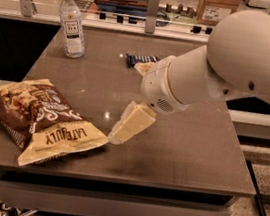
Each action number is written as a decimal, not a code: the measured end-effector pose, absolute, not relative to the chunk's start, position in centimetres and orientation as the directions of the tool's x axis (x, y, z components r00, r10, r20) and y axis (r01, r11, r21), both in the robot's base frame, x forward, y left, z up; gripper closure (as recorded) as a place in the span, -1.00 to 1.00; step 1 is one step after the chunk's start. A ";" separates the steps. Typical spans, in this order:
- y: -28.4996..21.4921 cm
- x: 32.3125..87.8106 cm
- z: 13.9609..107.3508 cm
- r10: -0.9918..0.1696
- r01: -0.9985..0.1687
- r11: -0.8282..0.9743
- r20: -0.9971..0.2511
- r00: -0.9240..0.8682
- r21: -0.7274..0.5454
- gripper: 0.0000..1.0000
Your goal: Pick brown chip bag
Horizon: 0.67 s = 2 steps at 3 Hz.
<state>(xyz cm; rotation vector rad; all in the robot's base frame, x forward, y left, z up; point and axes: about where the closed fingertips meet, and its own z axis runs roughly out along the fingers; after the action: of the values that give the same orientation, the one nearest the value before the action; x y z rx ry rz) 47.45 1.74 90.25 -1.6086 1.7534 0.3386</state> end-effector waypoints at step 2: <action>9.7 42.9 90.3 -0.710 -0.950 0.167 -0.701 0.068 -0.262 -1.00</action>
Offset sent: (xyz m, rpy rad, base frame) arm -0.0498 0.0827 -0.0023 0.1126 -0.0171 0.1172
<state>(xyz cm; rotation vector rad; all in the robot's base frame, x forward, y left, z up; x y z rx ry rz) 42.87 9.69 90.31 -1.5985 1.6968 0.4060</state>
